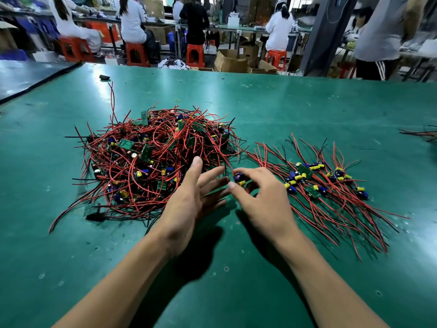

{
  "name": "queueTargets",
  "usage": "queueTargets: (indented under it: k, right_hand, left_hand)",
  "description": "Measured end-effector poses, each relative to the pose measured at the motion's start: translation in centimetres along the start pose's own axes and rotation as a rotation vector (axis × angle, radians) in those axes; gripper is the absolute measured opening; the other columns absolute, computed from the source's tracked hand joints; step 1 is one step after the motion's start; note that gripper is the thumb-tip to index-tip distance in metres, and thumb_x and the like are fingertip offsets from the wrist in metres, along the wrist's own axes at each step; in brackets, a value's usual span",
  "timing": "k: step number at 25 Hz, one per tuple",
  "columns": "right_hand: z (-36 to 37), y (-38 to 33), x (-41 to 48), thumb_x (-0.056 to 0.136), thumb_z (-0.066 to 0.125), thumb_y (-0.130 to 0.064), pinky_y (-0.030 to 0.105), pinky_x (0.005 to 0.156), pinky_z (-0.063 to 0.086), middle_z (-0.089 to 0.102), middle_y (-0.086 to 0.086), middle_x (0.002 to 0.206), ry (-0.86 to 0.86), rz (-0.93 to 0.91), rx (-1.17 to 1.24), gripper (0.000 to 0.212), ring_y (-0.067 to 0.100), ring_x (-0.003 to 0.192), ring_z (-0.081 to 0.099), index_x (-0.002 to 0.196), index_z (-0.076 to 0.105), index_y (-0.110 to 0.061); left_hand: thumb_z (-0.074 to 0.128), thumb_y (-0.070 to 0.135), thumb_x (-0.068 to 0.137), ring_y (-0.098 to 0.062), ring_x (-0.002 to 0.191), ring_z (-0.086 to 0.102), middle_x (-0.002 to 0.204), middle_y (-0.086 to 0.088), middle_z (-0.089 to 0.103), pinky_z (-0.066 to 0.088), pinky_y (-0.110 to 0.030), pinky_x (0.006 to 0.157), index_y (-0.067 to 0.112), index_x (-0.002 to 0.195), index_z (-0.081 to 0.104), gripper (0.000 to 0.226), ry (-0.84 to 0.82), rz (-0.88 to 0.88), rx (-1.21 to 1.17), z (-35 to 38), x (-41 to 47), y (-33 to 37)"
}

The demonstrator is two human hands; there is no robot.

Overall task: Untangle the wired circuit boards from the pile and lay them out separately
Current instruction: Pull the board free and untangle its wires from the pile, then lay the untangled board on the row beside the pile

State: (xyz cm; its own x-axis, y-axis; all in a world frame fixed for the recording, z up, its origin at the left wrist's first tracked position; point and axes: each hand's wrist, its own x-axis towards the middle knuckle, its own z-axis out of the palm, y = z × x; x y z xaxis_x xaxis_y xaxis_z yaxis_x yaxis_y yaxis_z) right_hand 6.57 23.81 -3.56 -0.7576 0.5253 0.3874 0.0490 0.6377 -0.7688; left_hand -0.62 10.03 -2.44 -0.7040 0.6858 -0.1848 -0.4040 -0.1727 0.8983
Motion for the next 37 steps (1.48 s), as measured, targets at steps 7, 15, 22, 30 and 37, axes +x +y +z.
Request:
queueTargets:
  k: [7,15,22,30,37]
  right_hand:
    - [-1.9,2.4,1.2,0.093,0.066,-0.036,0.037,0.101,0.038,0.058,0.011,0.128,0.173,0.338,-0.354,0.049,0.031,0.119,0.051,0.136,0.059,-0.013]
    - [0.8,1.0,-0.1,0.091,0.071,-0.025,0.010,0.092,0.040,0.065,0.000,0.110,-0.012,0.086,-0.143,0.021,0.015,0.104,0.061,0.109,0.076,-0.015]
    - [0.5,2.5,0.3,0.092,0.065,-0.040,0.039,0.111,0.034,0.053,0.007,0.144,-0.025,0.225,-0.482,0.040,0.026,0.136,0.043,0.128,0.068,-0.021]
    - [1.5,1.8,1.3,0.092,0.070,-0.027,0.000,0.076,0.037,0.067,-0.002,0.105,0.194,0.176,-0.014,0.027,-0.003,0.084,0.060,0.116,0.071,-0.015]
    - [2.1,-0.4,7.6,0.088,0.072,-0.048,0.042,0.086,0.048,0.053,-0.006,0.070,0.152,0.332,0.223,0.077,0.016,0.074,0.054,0.153,0.038,-0.024]
  left_hand:
    - [0.058,0.015,0.097,-0.021,0.096,0.073,0.118,-0.008,0.069,0.057,-0.033,0.086,0.010,0.127,0.057,0.031,0.199,0.159,0.147,-0.9,0.2,-0.1]
    - [0.059,0.008,0.096,-0.024,0.090,0.073,0.113,-0.007,0.067,0.061,-0.037,0.074,0.020,0.111,0.066,0.021,0.196,0.233,0.237,-0.4,0.0,-0.5]
    - [0.061,0.008,0.094,-0.009,0.075,0.070,0.088,-0.005,0.077,0.053,-0.018,0.066,0.014,0.097,0.074,0.015,0.205,0.201,0.435,-0.5,0.0,-1.6]
    - [0.065,0.009,0.092,-0.002,0.080,0.067,0.087,0.008,0.075,0.050,-0.011,0.077,0.019,0.096,0.075,0.014,0.215,0.359,0.746,0.2,-0.4,-2.0]
    - [0.064,0.010,0.093,-0.001,0.074,0.067,0.083,0.004,0.075,0.049,-0.009,0.070,0.017,0.096,0.074,0.012,0.202,0.333,0.756,0.1,-0.5,-1.8]
